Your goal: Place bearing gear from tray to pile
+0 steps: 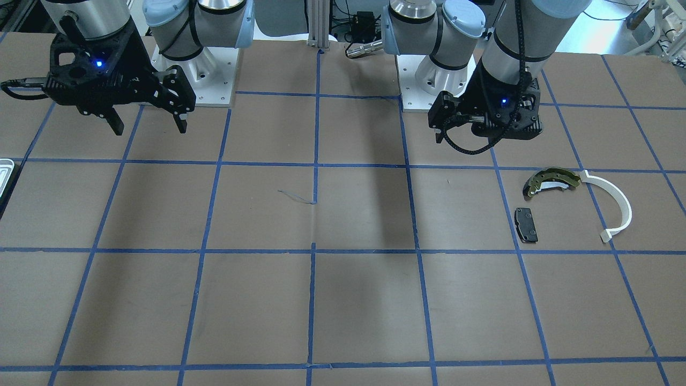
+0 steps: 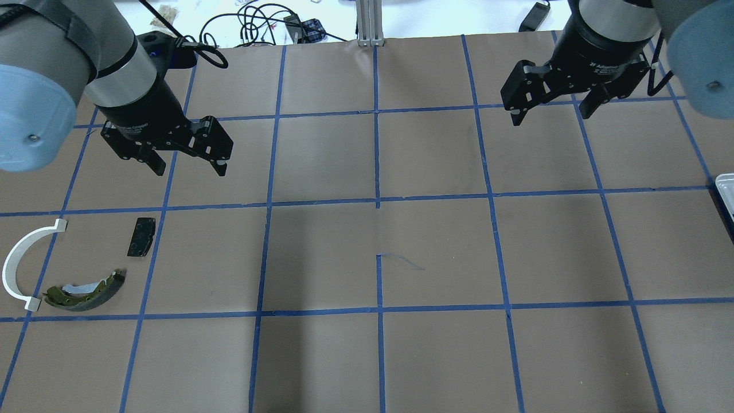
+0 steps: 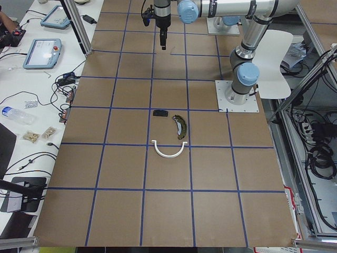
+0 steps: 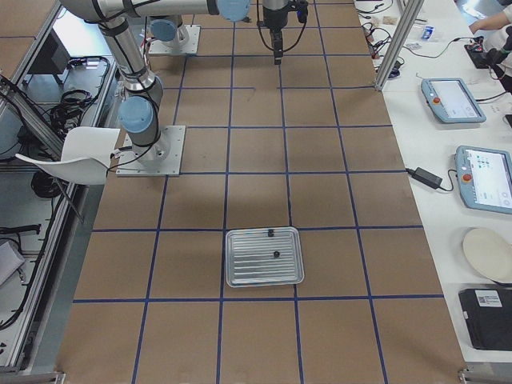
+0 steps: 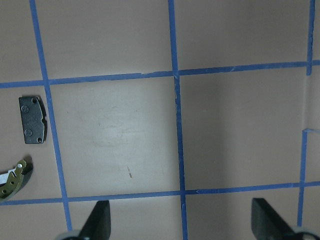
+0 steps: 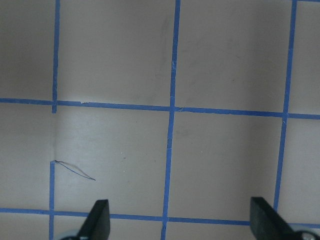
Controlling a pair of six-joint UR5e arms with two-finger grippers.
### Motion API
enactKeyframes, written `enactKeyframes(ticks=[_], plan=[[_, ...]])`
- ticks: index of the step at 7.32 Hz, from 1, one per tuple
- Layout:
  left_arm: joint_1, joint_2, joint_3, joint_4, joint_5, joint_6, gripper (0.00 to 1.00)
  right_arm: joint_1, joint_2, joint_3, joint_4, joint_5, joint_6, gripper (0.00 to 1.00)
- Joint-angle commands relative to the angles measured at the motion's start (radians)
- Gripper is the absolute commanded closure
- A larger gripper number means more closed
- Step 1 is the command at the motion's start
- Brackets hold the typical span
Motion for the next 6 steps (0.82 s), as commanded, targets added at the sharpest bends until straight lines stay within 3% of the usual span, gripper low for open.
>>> enactKeyframes(ticks=[1, 3, 6], plan=[[0.005, 0.002, -0.004, 0.001, 0.005, 0.0, 0.0, -0.013, 0.003, 0.01, 0.011, -0.005, -0.052, 0.0], [0.006, 0.001, -0.001, 0.004, 0.002, 0.0, 0.0, -0.05, 0.005, 0.009, 0.007, -0.064, -0.291, 0.0], [0.006, 0.002, -0.003, 0.002, 0.002, 0.0, 0.0, -0.286, 0.005, 0.01, 0.007, -0.054, -0.534, 0.0]])
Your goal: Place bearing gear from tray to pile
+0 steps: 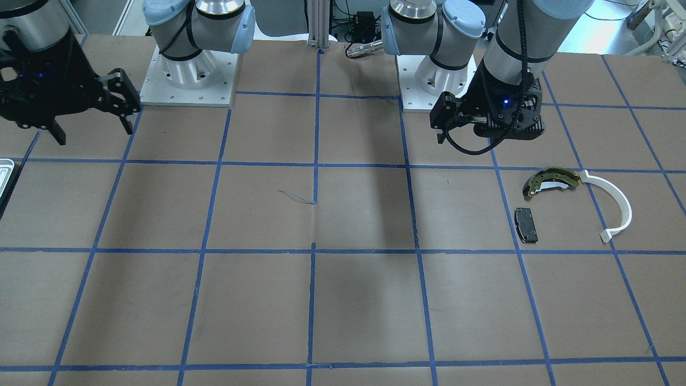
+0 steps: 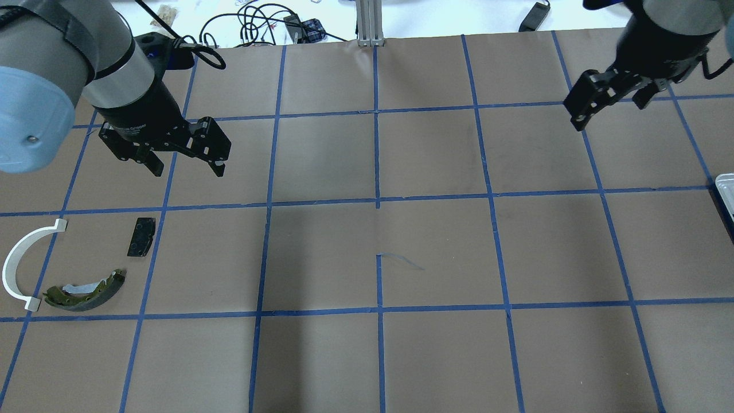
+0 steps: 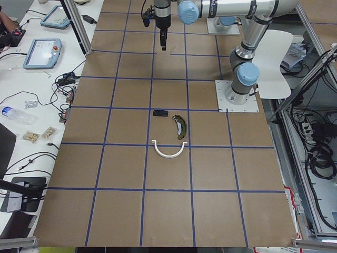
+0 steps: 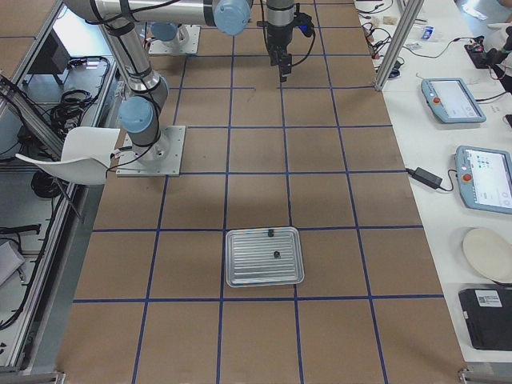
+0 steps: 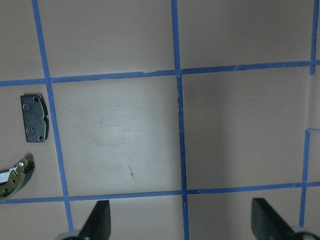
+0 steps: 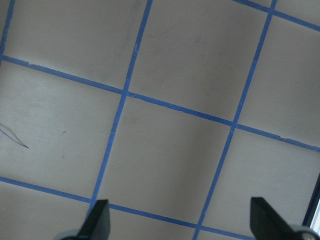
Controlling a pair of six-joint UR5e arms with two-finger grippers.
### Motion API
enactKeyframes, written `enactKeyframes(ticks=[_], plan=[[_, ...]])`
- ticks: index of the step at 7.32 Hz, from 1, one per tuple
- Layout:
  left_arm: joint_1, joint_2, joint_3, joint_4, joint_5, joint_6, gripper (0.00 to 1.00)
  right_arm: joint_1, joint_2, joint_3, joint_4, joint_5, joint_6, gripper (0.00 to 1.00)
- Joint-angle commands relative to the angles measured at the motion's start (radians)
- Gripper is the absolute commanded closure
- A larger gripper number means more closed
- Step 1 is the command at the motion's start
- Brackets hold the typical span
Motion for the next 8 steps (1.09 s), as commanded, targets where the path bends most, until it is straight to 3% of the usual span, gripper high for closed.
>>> enactKeyframes(ticks=[1, 4, 8], plan=[[0.0, 0.002, -0.001, -0.001, 0.003, 0.0, 0.0, -0.208, 0.007, 0.004, -0.01, 0.009, -0.159, 0.0], [-0.001, 0.0, 0.0, 0.0, 0.0, 0.0, 0.0, -0.497, 0.159, 0.0, -0.142, 0.009, -0.396, 0.0], [-0.001, -0.001, 0.0, 0.016, 0.001, 0.0, 0.0, -0.686, 0.458, -0.005, -0.43, 0.044, -0.647, 0.0]])
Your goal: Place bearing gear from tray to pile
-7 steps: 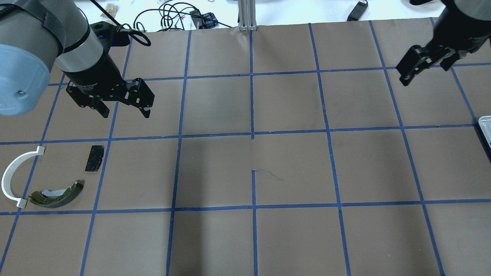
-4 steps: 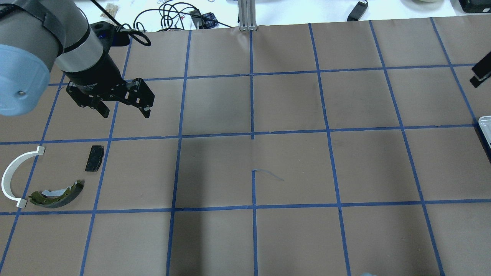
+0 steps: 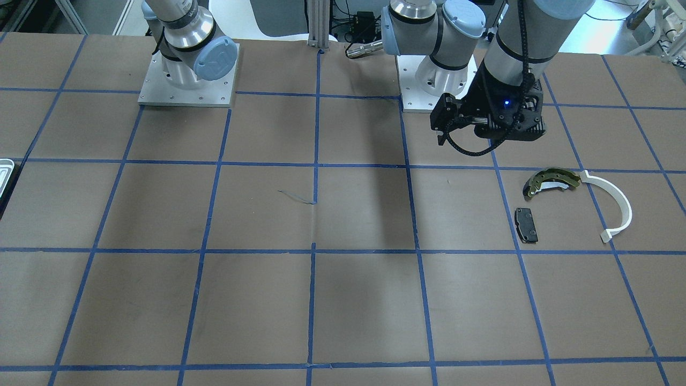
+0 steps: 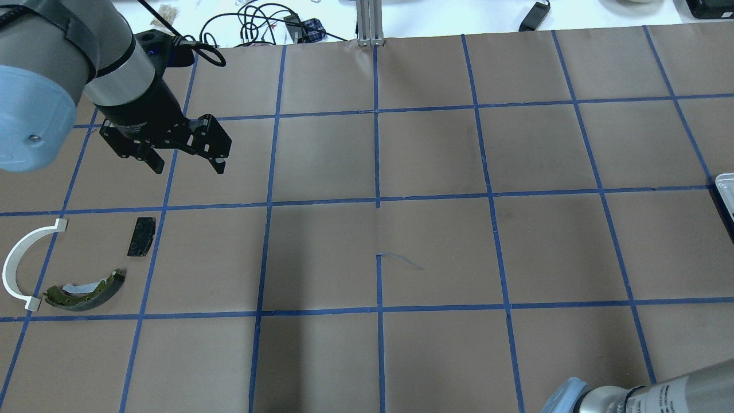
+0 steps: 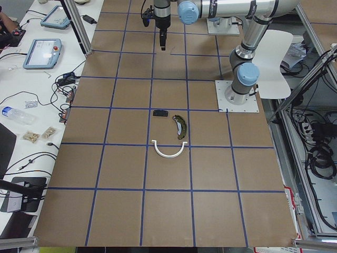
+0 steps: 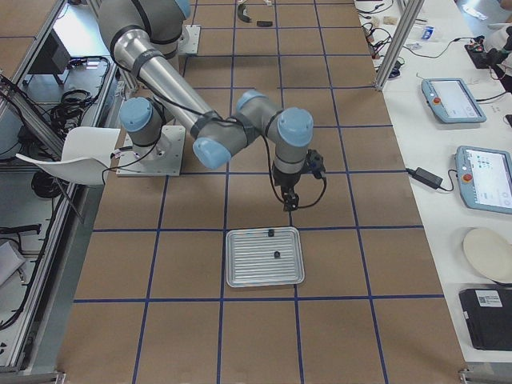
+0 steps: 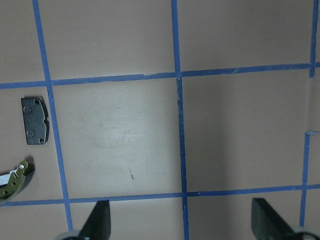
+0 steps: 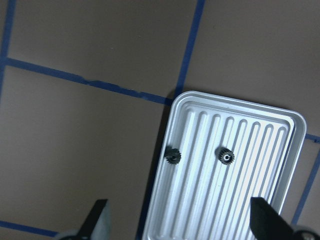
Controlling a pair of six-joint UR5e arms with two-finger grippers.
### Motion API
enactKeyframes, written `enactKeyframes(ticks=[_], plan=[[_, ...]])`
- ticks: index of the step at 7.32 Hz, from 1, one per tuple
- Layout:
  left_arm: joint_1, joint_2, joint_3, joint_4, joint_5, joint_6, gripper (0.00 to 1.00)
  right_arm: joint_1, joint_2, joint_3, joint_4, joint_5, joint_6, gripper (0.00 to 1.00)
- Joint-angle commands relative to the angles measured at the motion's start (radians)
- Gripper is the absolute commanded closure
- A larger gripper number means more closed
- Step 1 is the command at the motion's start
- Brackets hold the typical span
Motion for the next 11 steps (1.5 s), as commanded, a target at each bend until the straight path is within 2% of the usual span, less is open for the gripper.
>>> enactKeyframes(ticks=[1, 2, 5, 7, 10, 11], plan=[[0.0, 0.0, 0.0, 0.002, 0.0, 0.0, 0.0, -0.061, 0.174, -0.004, -0.122, 0.015, -0.077, 0.05], [0.0, -0.001, -0.002, 0.002, 0.0, 0.0, 0.0, -0.08, 0.228, -0.007, -0.171, 0.021, -0.099, 0.05], [-0.001, -0.001, -0.002, 0.002, 0.0, -0.001, 0.0, -0.091, 0.268, -0.015, -0.194, 0.016, -0.13, 0.07], [-0.001, -0.001, 0.0, 0.003, 0.0, -0.001, 0.0, -0.091, 0.279, -0.016, -0.2, 0.013, -0.131, 0.23], [-0.001, 0.0, -0.002, 0.002, 0.0, 0.0, 0.0, -0.091, 0.287, -0.008, -0.237, 0.01, -0.123, 0.34], [-0.001, -0.001, 0.001, 0.003, -0.002, -0.001, 0.0, -0.091, 0.285, -0.004, -0.237, 0.01, -0.119, 0.34]])
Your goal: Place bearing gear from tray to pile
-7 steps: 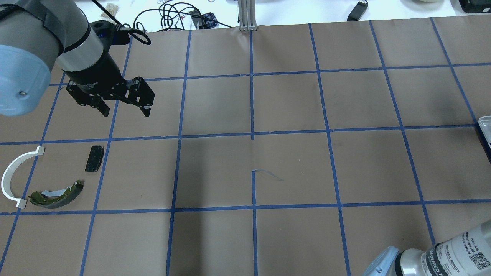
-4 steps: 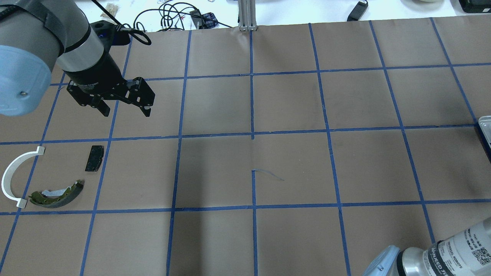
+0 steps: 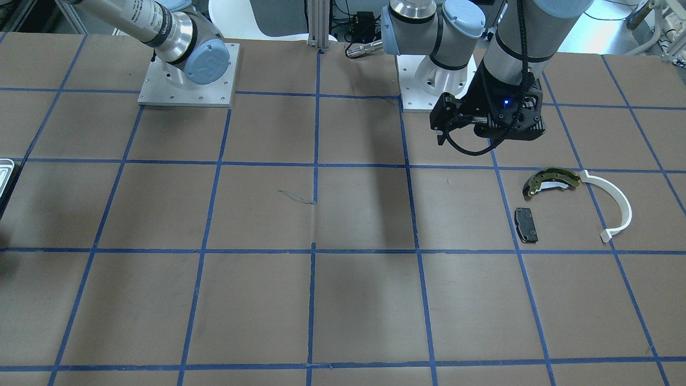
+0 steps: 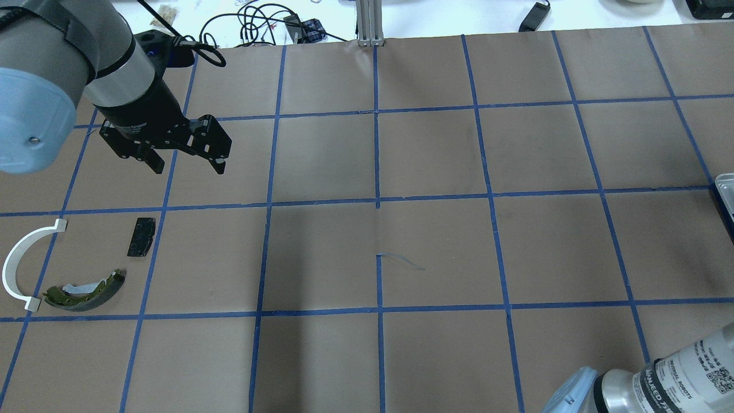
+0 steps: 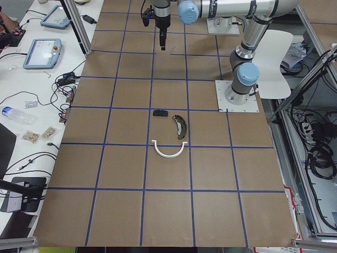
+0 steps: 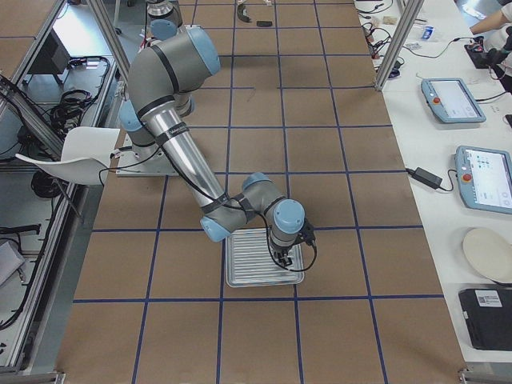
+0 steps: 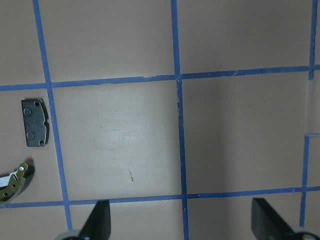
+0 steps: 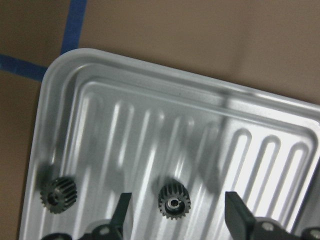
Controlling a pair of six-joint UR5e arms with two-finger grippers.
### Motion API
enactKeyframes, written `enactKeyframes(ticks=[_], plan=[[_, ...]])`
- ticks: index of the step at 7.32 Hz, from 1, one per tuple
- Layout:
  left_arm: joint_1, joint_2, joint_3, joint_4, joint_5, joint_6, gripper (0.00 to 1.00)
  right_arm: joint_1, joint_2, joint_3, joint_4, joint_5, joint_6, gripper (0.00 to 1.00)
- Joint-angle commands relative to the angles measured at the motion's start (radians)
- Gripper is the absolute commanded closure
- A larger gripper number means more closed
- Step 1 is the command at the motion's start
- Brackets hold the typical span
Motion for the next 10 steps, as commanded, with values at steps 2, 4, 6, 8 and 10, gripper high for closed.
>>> enactKeyframes(ticks=[2, 4, 6, 8, 10], plan=[[0.002, -0.001, 0.002, 0.001, -0.001, -0.001, 0.0, 0.0, 0.018, -0.004, -0.002, 0.001, 0.008, 0.35], [0.0, -0.001, 0.001, 0.009, -0.001, 0.001, 0.0, 0.0, 0.018, -0.001, -0.002, -0.002, 0.01, 0.63], [0.0, -0.001, -0.001, 0.01, 0.0, 0.001, 0.0, 0.0, 0.012, -0.003, -0.002, -0.003, 0.017, 0.8], [0.002, -0.001, -0.001, 0.01, 0.0, 0.001, 0.0, 0.003, -0.01, -0.003, 0.004, -0.008, 0.02, 0.89], [0.002, -0.001, -0.001, 0.01, 0.0, 0.001, 0.0, 0.032, -0.122, 0.0, 0.076, -0.04, 0.096, 0.93]])
